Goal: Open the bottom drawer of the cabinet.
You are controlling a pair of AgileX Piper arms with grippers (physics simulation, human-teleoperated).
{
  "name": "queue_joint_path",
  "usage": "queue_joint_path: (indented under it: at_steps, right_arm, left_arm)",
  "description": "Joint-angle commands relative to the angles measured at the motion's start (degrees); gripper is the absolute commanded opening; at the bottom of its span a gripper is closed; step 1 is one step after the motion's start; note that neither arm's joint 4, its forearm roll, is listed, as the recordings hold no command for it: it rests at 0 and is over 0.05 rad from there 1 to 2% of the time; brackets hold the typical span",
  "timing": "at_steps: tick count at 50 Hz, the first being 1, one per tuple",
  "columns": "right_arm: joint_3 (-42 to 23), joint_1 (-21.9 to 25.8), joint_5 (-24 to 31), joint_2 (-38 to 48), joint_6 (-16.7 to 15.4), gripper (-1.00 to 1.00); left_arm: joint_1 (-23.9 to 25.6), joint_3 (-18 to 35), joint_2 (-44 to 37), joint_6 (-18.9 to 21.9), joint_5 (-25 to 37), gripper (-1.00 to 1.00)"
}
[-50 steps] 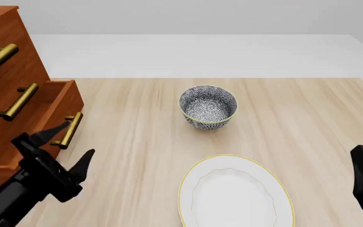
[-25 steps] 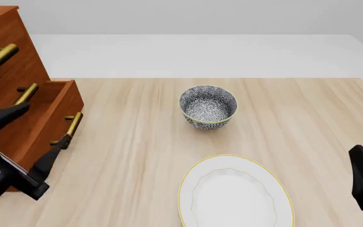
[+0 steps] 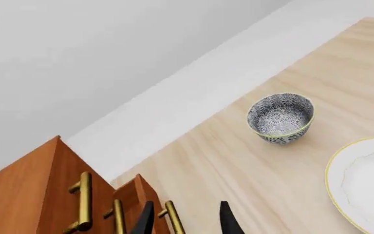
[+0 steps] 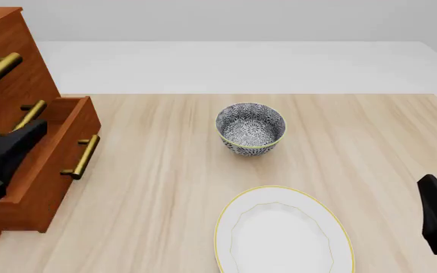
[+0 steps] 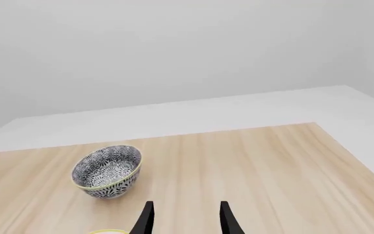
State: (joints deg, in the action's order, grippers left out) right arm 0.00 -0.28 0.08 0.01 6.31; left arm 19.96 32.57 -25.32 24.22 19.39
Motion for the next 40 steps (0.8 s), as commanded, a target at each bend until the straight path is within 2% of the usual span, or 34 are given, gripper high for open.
queue_joint_path:
  at_steps: [1,2,6,7,9,10,18,19,20,21,23,31,33,40]
  right_arm:
    - [0.0,0.4,-0.1,0.0,0.0,1.0]
    - [0.0,0.5,0.0,0.0,0.0,1.0]
    - [0.0,0.7,-0.1,0.0,-0.1,1.0]
    - [0.0,0.7,-0.1,0.0,-0.1,1.0]
    - [0.0,0.7,-0.1,0.0,-0.1,1.0]
    - [0.0,0.8,-0.1,0.0,-0.1,1.0]
    - [0.0,1.0,-0.1,0.0,0.0,1.0]
    - [0.0,1.0,-0.1,0.0,0.0,1.0]
    - [0.0,1.1,-0.1,0.0,0.1,1.0]
    - [0.0,1.1,-0.1,0.0,0.1,1.0]
    - [0.0,1.1,-0.1,0.0,0.1,1.0]
    - [0.0,1.2,-0.1,0.0,0.0,1.0]
    - [0.0,1.1,-0.1,0.0,0.0,1.0]
    - [0.0,1.2,-0.3,0.0,0.1,1.0]
  left_arm:
    - [-2.9,7.6,-5.7,-8.2,9.3,1.0]
    - [-4.1,8.7,-6.9,-10.8,10.5,1.0]
    - [-6.0,10.9,-8.3,-14.3,13.1,1.0]
    - [-7.6,10.9,-9.3,-13.7,13.7,1.0]
    - [-7.3,11.5,-9.3,-15.5,14.5,1.0]
    - [-7.0,11.7,-9.0,-15.1,15.0,1.0]
    - [-9.1,12.0,-11.1,-19.8,17.7,1.0]
    - [-11.4,11.1,-12.7,-17.6,17.9,1.0]
    - [-10.4,11.6,-11.6,-21.9,17.8,1.0]
    - [-10.4,11.4,-11.4,-19.9,17.9,1.0]
    - [-10.5,11.4,-11.5,-20.3,18.5,1.0]
    - [-11.8,11.2,-12.1,-23.5,18.8,1.0]
    - [-11.9,10.3,-12.8,-25.4,18.4,1.0]
    - [-14.6,7.8,-14.0,-24.1,15.6,1.0]
